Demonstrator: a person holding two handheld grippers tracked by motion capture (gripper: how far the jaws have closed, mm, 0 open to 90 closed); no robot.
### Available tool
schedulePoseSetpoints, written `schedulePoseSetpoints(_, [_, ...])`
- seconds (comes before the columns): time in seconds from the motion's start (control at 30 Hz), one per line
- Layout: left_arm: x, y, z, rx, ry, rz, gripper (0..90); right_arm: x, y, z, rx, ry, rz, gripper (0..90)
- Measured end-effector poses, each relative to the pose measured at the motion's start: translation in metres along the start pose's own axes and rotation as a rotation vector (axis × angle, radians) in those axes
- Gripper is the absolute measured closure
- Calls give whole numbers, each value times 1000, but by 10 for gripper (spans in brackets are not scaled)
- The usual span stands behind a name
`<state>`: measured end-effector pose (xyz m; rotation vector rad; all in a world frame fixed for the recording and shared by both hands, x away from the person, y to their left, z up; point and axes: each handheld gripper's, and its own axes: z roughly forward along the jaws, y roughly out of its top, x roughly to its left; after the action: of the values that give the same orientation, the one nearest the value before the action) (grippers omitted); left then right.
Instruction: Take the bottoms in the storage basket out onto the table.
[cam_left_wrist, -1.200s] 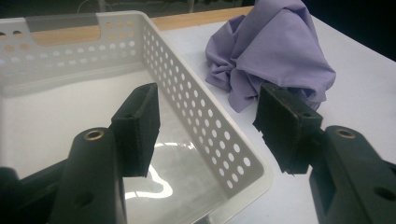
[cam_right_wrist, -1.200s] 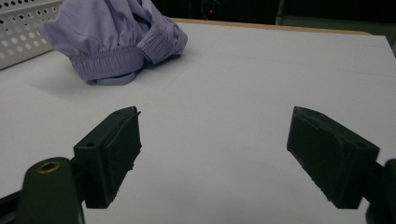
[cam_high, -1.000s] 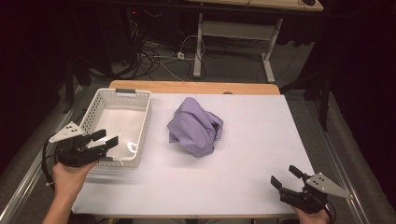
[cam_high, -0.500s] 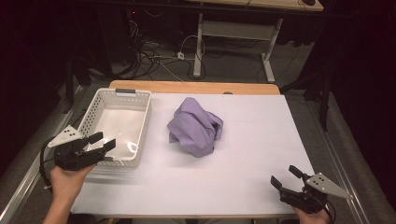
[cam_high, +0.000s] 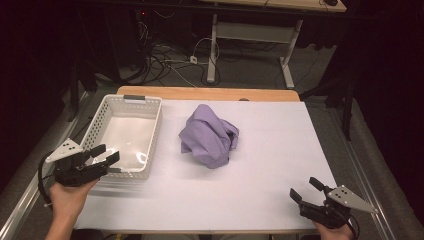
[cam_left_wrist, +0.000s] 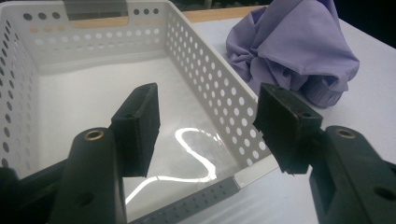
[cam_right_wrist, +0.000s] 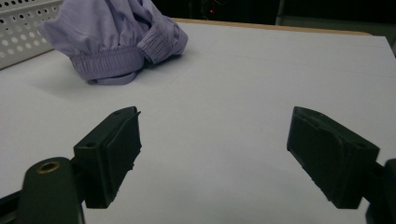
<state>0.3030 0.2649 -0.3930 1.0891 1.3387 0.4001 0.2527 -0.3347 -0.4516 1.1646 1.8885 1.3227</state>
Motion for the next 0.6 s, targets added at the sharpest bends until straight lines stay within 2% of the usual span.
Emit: schedulePoseSetpoints(0.6, [11, -6, -5, -16, 20, -23, 391, 0, 0, 0, 0, 0, 0, 182])
